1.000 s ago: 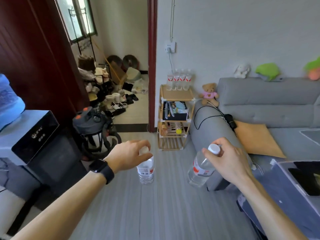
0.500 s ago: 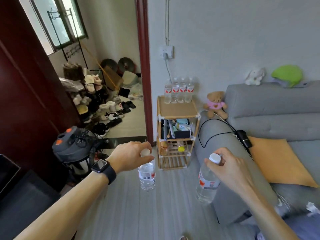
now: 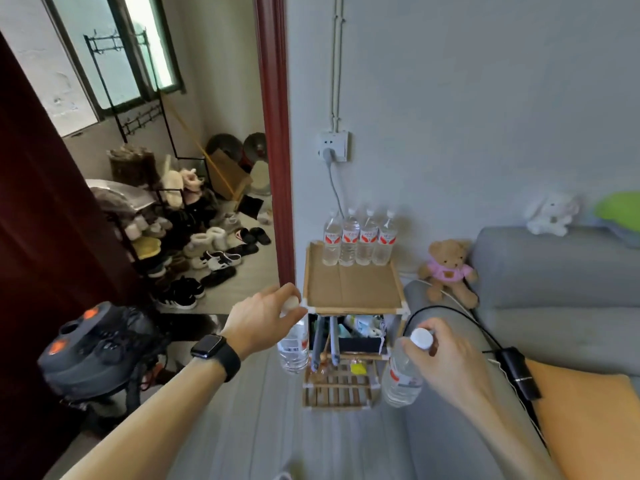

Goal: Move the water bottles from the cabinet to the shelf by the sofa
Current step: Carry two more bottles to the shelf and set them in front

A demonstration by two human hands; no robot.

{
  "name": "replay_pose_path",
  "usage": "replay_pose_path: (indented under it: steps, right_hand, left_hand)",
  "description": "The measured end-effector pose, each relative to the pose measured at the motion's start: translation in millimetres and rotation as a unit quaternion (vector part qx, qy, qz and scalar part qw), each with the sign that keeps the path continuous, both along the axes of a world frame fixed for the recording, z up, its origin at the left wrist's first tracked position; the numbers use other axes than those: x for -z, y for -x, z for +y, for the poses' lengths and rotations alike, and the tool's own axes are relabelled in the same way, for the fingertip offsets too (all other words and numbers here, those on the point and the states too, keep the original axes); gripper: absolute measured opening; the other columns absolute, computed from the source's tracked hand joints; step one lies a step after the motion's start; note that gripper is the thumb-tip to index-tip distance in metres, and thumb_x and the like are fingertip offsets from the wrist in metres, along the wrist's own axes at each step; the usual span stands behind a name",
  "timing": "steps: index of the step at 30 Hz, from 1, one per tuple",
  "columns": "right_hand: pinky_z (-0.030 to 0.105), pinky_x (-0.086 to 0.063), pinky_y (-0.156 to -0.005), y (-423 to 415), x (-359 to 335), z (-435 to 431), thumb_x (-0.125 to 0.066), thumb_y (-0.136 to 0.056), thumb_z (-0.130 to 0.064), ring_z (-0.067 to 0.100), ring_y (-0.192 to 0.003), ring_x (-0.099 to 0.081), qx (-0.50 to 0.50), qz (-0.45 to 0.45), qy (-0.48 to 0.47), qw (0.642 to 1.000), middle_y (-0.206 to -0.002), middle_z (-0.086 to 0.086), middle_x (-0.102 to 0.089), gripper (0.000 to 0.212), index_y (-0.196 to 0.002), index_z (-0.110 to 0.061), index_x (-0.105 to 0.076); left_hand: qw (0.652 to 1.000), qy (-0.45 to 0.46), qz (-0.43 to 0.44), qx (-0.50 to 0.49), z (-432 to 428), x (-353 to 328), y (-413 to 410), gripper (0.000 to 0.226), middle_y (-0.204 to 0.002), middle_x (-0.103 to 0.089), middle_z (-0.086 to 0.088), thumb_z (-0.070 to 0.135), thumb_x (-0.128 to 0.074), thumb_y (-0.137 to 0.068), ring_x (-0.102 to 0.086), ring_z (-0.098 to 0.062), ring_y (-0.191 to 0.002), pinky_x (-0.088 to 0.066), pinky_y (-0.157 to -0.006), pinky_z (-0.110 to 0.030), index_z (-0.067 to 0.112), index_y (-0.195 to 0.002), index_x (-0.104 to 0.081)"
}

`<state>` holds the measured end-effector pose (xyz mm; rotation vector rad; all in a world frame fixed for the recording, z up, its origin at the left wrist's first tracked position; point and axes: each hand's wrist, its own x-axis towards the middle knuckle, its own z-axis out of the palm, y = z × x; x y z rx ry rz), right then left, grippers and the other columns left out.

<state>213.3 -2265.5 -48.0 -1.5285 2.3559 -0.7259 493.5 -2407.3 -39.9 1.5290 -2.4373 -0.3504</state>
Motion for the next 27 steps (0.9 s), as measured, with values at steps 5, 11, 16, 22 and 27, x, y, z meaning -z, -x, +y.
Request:
replay_pose_path:
  steps: [5, 11, 16, 22, 27]
  right_hand:
    - [0.033, -0.039, -0.056, 21.5, 3.0, -89.1, -0.065, -0.082, -0.055, 0.02, -0.073, -0.059, -0.002, 0.003, 0.0, 1.0, -0.07, -0.011, -0.06, 0.028, -0.088, -0.033, -0.047]
    - [0.032, -0.039, -0.064, 37.0, 7.0, -184.4, -0.063, -0.082, -0.058, 0.017, -0.079, -0.057, -0.005, 0.016, -0.013, 1.0, -0.081, -0.011, -0.062, 0.033, -0.093, -0.031, -0.05]
    - [0.036, -0.046, -0.067, 41.5, 23.6, -253.5, -0.052, -0.088, -0.062, 0.019, -0.082, -0.06, -0.009, 0.023, -0.033, 0.999, -0.087, -0.01, -0.064, 0.03, -0.097, -0.034, -0.045]
    - [0.034, -0.038, -0.059, 42.9, 36.8, -334.9, -0.044, -0.093, -0.056, 0.022, -0.082, -0.063, -0.05, 0.059, -0.064, 0.995, -0.093, -0.005, -0.066, 0.025, -0.101, -0.033, -0.042]
    - [0.037, -0.053, -0.069, 51.9, 50.9, -381.0, -0.037, -0.092, -0.063, 0.019, -0.085, -0.066, -0.079, 0.06, -0.059, 0.993, -0.099, -0.008, -0.067, 0.043, -0.12, -0.031, -0.044]
  left_hand:
    - [0.999, -0.024, 0.005, 0.023, -87.5, 17.3, 41.3, 0.028, -0.103, -0.055, 0.014, 0.06, -0.043, -0.092, -0.06, -0.017, -0.087, -0.048, -0.07, -0.035, 0.04, -0.11, -0.049]
    - [0.998, -0.027, -0.024, 0.058, -176.4, 39.5, 82.2, 0.032, -0.105, -0.052, 0.014, 0.059, -0.04, -0.095, -0.061, -0.016, -0.087, -0.049, -0.068, -0.034, 0.037, -0.117, -0.049]
    - [0.997, -0.04, -0.041, 0.059, -234.4, 53.8, 110.0, 0.033, -0.116, -0.055, 0.011, 0.056, -0.04, -0.096, -0.062, -0.016, -0.09, -0.053, -0.076, -0.038, 0.035, -0.121, -0.048]
    - [0.994, -0.037, -0.069, 0.076, -285.9, 63.8, 149.5, 0.032, -0.125, -0.054, 0.007, 0.049, -0.043, -0.097, -0.063, -0.021, -0.097, -0.052, -0.077, -0.036, 0.033, -0.124, -0.049]
    - [0.993, -0.048, -0.093, 0.063, -315.6, 70.0, 162.0, 0.036, -0.122, -0.057, 0.005, 0.055, -0.041, -0.096, -0.063, -0.023, -0.098, -0.05, -0.075, -0.036, 0.035, -0.125, -0.046]
